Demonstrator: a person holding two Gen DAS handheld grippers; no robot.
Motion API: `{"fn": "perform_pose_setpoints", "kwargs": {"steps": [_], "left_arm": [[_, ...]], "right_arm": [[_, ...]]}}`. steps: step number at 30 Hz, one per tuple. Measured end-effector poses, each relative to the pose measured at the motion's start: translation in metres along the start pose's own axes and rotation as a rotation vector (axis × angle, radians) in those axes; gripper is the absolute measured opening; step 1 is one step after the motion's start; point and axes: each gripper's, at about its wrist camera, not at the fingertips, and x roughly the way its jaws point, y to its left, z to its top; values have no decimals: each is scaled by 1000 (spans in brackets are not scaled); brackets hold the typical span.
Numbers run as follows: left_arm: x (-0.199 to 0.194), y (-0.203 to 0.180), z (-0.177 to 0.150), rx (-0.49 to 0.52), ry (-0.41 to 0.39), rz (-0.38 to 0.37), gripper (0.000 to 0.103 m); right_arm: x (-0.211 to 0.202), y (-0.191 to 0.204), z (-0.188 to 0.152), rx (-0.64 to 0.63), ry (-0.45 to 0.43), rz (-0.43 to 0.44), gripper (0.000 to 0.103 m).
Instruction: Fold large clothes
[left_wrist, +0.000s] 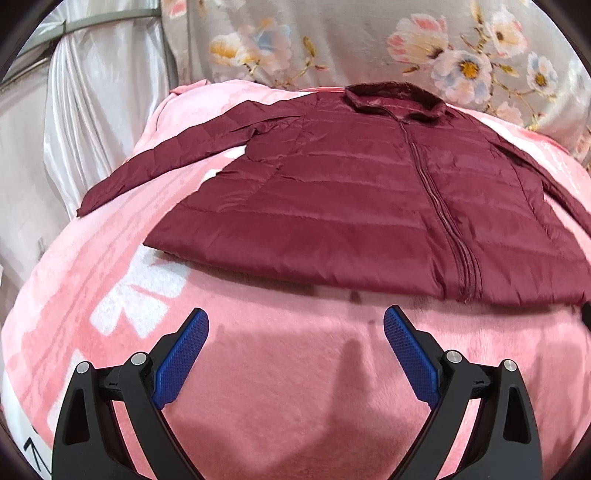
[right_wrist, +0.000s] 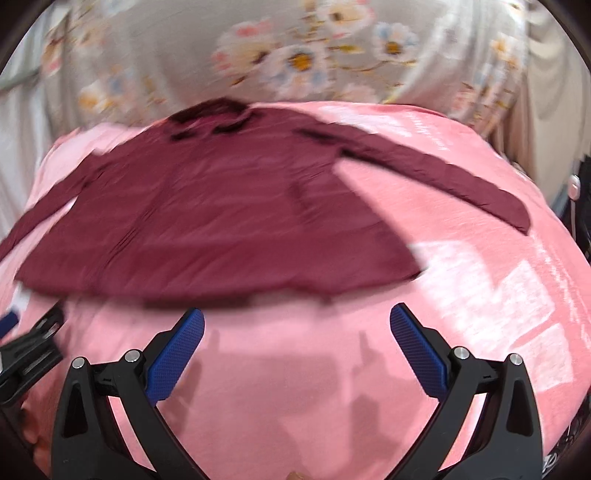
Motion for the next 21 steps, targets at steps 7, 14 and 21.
{"fn": "perform_pose_setpoints", "kwargs": {"steps": [7,14,21], "left_arm": [[-4,23,35,-13,-28,40,94],[7,55,72,-64,-55,70,94],[36,86,91,-114,-15,137,94]], "right_arm": [[39,-112,50,230,42,-64,98],[83,-231,70,529,81,-110,98],[113,-313,73,727,65,-182,98]]}}
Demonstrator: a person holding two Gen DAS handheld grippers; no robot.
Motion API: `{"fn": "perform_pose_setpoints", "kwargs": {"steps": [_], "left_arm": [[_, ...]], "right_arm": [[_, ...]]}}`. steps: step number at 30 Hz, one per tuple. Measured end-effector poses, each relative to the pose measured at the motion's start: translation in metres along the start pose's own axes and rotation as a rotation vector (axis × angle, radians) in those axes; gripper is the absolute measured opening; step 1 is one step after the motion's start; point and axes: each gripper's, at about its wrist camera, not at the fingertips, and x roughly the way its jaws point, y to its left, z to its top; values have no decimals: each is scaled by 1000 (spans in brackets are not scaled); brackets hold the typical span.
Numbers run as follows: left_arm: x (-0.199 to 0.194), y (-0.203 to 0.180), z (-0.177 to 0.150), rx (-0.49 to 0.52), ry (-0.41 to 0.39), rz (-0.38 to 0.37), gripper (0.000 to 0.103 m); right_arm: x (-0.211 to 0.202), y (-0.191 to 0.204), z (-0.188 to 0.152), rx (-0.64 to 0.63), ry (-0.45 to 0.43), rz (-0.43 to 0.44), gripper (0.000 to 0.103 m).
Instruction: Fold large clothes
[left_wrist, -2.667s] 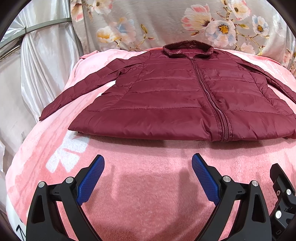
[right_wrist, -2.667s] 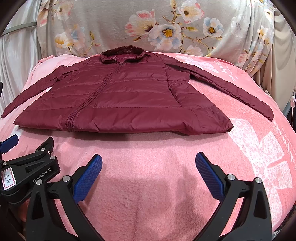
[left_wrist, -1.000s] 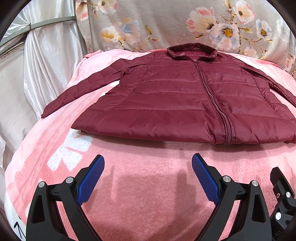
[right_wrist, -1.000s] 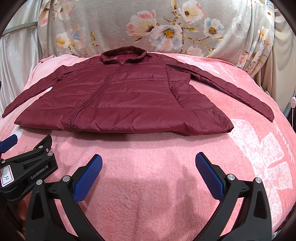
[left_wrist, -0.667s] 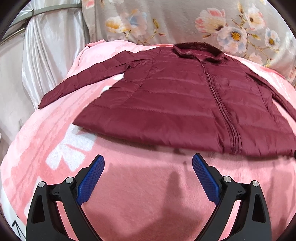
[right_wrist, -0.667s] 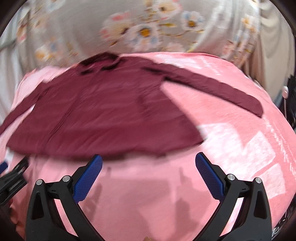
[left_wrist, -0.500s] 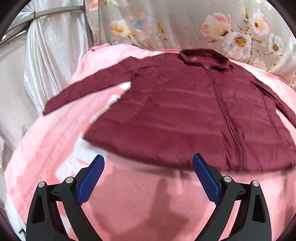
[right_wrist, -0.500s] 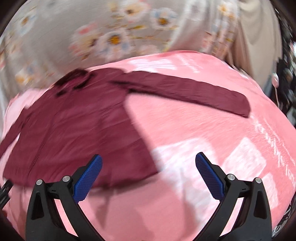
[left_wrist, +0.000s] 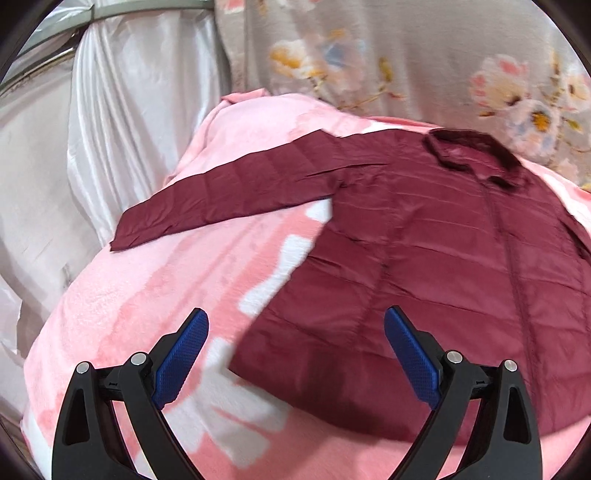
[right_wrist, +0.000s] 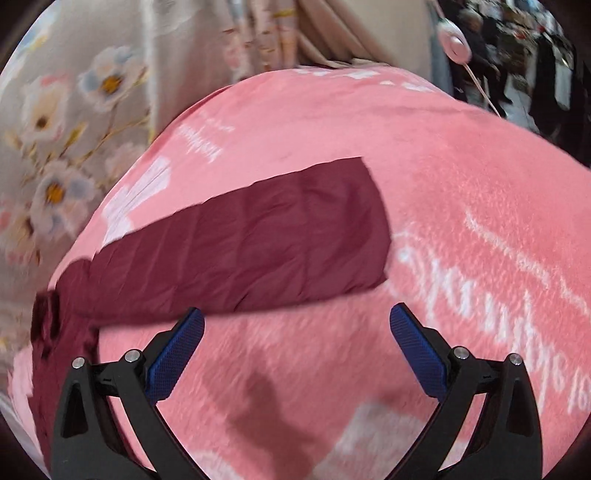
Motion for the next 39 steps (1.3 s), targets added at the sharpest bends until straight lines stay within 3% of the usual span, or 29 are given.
{"fn": "perform_pose_setpoints", "kwargs": {"steps": [2,5,7,9,12,15,18,21,24,27,29,31,34,37,39], "left_arm": [[11,5,2,-12,20,17,94],[21,9,3,-24,40,22,94],[26,11,3,-26,50,26,94],[29,13,5,-31,52,28,94],[32,17,8,-36,48,33,94],[36,20,11,-44,50,39,94],[40,24,13,-57,57,42,94],[40,30,14,-72,59,30,94],[41,34,16,-73,55,28,94],[43,40,19,-83,59,16,94],[45,46,22,-101,65,-14,94],[46,49,27,-118,64,-48,94],[46,48,39,-128,56,-103,94],[51,38,57,-143,76,-205,94],[58,29,67,-167,102,-278,94]], "right_arm": [[14,-11,8,66,13,12,98],[28,-15,16,120,-10,-19,77],[34,-7,27,118,-16,-11,37],[37,10,36,112,-16,31,12],[14,71,37,-28,-114,49,9],[-29,175,16,-275,-220,188,9],[-56,260,-24,-457,-231,346,9],[-77,354,-100,-679,-194,506,9],[-79,415,-174,-827,-131,609,10],[-69,453,-242,-925,-30,673,13],[-62,464,-276,-968,42,712,23],[-64,470,-299,-997,65,746,46],[-75,462,-297,-981,24,782,61],[-72,441,-266,-890,9,763,65],[-57,418,-239,-809,14,707,66]]}}
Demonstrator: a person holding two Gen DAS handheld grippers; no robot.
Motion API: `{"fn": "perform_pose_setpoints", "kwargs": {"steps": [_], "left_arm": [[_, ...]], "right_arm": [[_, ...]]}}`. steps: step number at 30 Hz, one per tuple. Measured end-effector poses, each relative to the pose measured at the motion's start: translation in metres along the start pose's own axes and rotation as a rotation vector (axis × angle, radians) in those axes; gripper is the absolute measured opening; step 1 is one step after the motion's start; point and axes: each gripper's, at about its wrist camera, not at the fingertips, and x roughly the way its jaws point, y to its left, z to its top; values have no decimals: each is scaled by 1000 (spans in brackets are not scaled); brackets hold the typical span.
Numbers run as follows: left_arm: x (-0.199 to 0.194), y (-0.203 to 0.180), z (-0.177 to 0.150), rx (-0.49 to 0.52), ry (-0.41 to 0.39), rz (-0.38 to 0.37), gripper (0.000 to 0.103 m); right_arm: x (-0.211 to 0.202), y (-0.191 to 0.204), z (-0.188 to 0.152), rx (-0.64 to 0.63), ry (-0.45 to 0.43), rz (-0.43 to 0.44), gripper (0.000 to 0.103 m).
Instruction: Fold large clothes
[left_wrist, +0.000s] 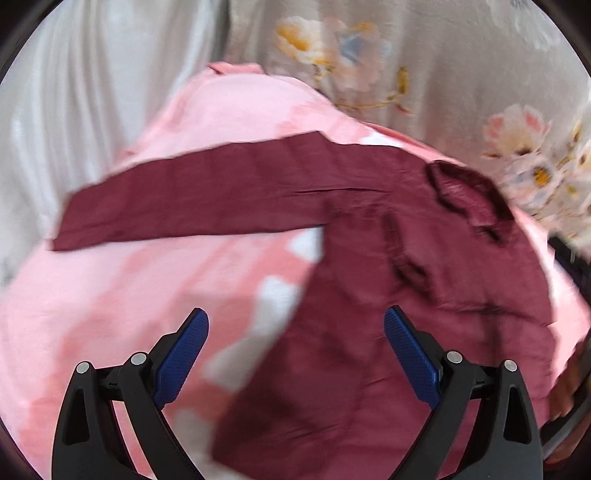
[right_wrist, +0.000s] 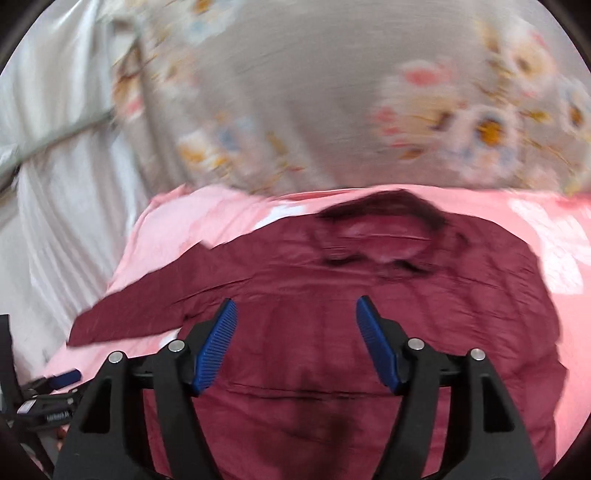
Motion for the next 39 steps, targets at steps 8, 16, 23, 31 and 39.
{"fn": "perform_pose_setpoints", "kwargs": {"steps": [8,16,23,31,39], "left_arm": [[66,-61,22,-80,186,-213,94],[110,-104,23,-42,249,-161,56],[112,-106,46,16,150,-43,1],[140,-103,32,101,127,69,1],[130,-101,31,159,77,142,14]], "right_arm": [[-21,-160,-32,383,56,-177,66],[12,-226,-41,584,108,-177,66],[23,-244,-29,645,44,-105,6],[38,-242,-43,469,164,-295,4],[5,-207,-30,339,123,-463,11]]}}
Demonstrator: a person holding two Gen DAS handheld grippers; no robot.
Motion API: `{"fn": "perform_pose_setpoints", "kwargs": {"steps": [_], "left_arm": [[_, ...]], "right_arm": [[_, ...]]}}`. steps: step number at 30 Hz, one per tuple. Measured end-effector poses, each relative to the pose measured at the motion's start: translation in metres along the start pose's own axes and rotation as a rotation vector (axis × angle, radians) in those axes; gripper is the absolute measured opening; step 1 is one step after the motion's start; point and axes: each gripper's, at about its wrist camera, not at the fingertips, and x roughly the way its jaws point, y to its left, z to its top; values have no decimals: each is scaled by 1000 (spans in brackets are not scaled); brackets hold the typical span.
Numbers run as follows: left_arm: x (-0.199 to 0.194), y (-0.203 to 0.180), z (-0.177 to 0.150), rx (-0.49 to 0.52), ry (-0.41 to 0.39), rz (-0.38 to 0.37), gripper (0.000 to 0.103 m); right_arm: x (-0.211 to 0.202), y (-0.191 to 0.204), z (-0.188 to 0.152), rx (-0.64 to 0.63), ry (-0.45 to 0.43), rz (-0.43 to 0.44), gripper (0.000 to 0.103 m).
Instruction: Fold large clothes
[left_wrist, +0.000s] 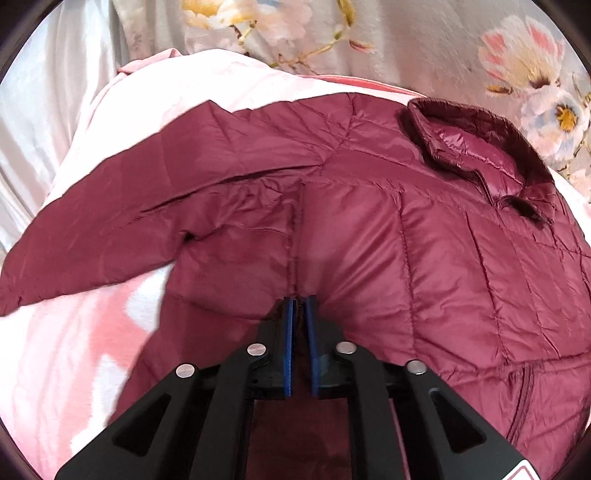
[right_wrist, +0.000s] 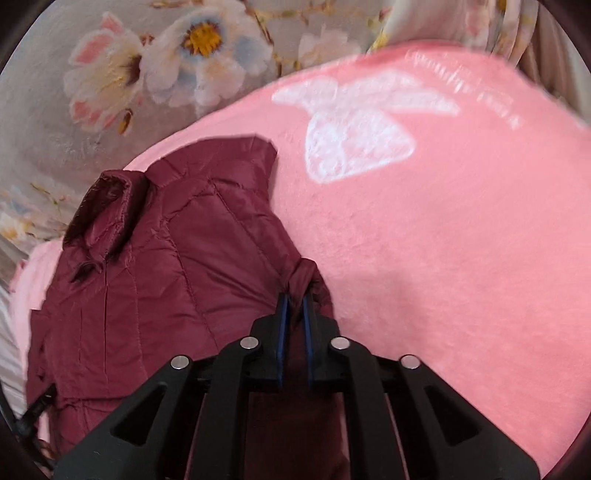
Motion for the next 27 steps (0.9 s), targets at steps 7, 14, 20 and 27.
{"fn": "perform_pose_setpoints", "kwargs": {"steps": [7,14,20,27], "left_arm": [[-63,-16,11,36,-152,21,54],[-30,-80,10,129,-88,10,58],[11,-79,-15,110,-54,26,67],[10,-80,-19,101,-68,49,74]], "right_arm": [[-64,91,-7,-237,-140,100,46],[-21,167,-48,-395,-7,165,47],[8,165,-68,-387,89,155,47],[8,175,-75,-447,69,92,49]]}}
